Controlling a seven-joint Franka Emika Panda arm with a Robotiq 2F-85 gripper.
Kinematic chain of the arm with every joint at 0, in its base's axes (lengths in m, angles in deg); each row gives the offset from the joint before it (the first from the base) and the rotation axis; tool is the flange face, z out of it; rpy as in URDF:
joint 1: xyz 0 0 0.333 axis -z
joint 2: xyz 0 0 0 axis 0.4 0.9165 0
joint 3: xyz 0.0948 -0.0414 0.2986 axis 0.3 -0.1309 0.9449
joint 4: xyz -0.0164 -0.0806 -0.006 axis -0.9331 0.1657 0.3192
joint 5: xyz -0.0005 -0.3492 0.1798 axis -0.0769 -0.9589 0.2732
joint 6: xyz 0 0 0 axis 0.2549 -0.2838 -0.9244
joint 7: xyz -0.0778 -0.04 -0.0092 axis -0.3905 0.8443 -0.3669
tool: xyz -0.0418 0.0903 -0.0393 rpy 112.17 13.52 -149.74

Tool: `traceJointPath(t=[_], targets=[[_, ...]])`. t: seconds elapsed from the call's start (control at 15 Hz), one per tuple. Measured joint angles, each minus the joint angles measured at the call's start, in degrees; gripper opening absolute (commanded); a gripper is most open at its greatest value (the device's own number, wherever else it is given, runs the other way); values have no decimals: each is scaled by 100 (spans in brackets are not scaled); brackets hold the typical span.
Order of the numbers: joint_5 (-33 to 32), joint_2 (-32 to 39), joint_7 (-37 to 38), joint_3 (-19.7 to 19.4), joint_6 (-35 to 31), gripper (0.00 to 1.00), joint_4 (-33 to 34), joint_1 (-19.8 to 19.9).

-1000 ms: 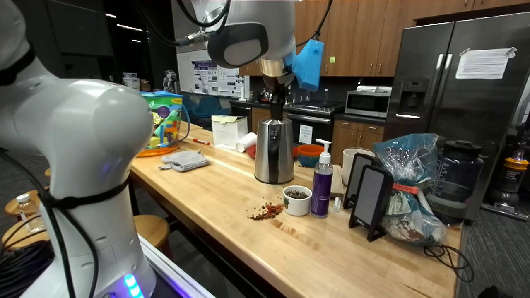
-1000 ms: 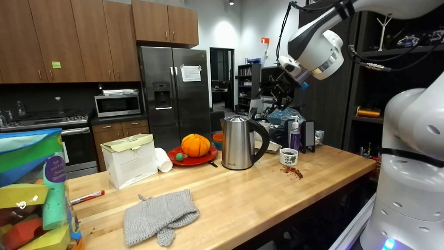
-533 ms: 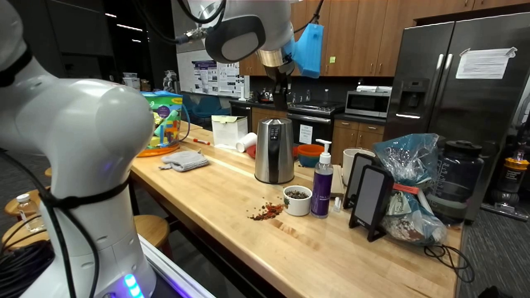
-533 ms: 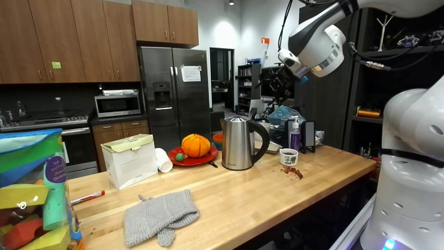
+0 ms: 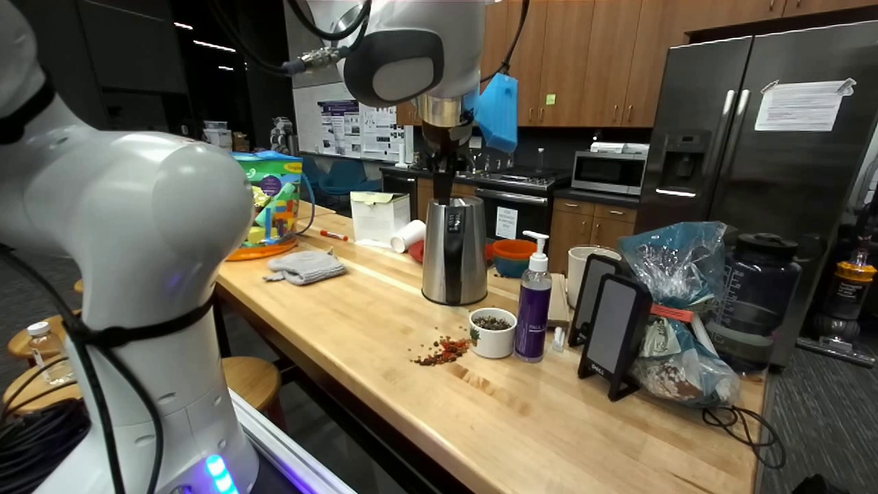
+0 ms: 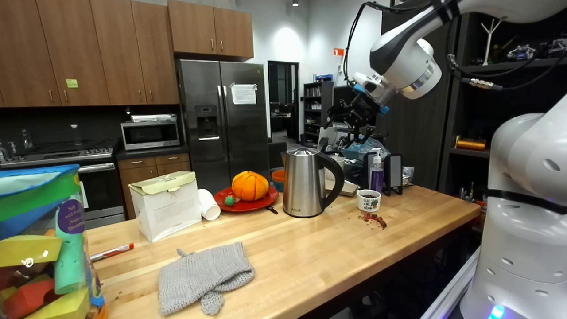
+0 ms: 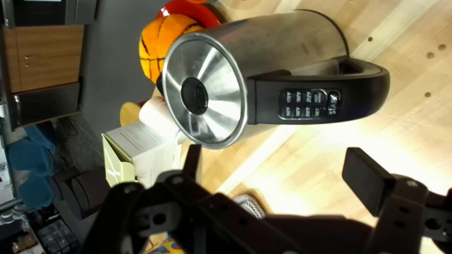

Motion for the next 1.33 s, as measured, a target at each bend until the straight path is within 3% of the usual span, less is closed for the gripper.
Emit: traceJointPath(t=[0.27,0.47,1.33], targets=[[-137,10,-17,-32,515,100,-4,49],[-135,51,-15,-128,471,100,-25,-61],[-112,525,-9,-1367,-1019,100,-54,-1495]])
